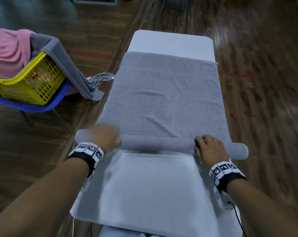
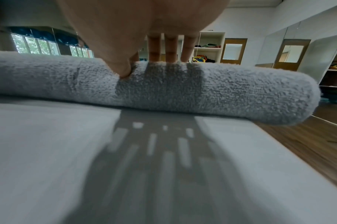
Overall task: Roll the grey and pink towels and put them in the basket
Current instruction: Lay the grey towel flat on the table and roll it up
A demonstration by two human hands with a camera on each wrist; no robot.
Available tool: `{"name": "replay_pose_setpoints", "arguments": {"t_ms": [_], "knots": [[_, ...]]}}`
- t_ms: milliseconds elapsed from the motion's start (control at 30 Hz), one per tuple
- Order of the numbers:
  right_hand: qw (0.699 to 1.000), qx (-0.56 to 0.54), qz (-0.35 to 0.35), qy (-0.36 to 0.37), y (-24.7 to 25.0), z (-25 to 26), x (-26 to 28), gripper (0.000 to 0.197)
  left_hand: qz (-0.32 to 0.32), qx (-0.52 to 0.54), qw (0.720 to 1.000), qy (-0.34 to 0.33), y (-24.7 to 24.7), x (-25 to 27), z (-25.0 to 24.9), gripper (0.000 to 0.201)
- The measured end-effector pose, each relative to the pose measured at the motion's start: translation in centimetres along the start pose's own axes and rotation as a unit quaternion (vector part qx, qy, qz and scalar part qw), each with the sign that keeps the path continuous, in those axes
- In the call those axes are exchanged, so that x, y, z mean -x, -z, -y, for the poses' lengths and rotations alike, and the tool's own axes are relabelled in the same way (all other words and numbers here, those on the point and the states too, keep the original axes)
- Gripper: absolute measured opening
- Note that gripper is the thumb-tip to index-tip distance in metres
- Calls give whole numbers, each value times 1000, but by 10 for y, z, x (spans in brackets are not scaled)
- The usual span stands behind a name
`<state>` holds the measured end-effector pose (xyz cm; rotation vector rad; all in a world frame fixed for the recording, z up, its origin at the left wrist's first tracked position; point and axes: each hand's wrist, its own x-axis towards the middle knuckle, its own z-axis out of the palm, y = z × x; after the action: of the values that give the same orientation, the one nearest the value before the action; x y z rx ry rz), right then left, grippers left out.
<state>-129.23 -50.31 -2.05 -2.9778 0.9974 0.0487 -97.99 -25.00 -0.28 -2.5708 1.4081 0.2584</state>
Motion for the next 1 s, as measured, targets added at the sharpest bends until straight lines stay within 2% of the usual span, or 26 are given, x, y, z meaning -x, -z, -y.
{"name": "replay_pose_setpoints", "arguments": {"t_ms": [67, 100, 200, 333, 467, 533, 567, 633, 700, 767, 867, 1000], "knots": [[1000, 3, -2, -4, -8, 3, 8, 21, -11, 2, 998, -55, -15, 14, -15, 55], [1000, 0, 2, -7, -12, 4, 10, 22, -7, 8, 998, -60, -23, 20, -21, 57], [1000, -14, 21, -19, -17, 5, 9, 26, -12, 18, 999, -31, -36, 24, -23, 46], [998, -7, 59, -29, -13, 3, -6, 26, -6, 7, 1000, -23, -23, 8, -18, 28], [989, -13, 148, -8, -3, -4, -28, 20, 54, 53, 997, 0, -4, -12, -14, 16], [983, -16, 181, -10, 2, -7, -33, 21, 45, 68, 997, 14, 0, -16, -15, 20], [986, -16, 163, -14, 4, -9, -33, 22, 16, 62, 998, 18, -1, -16, -16, 25], [998, -21, 60, -3, 5, -9, -29, 24, -67, 44, 996, 24, -4, -9, -19, 31], [999, -31, -10, 16, 0, -5, -19, 22, -116, 37, 993, -2, -13, 5, -26, 25], [999, -34, 9, 29, -8, 2, -5, 27, -104, 29, 993, -42, -25, 21, -31, 26], [998, -40, 45, 31, -18, 3, 8, 48, -36, 16, 999, -31, -32, 30, -32, 51], [997, -30, 67, 35, -17, -4, -1, 43, -3, 37, 999, 3, -24, 14, -30, 48]]}}
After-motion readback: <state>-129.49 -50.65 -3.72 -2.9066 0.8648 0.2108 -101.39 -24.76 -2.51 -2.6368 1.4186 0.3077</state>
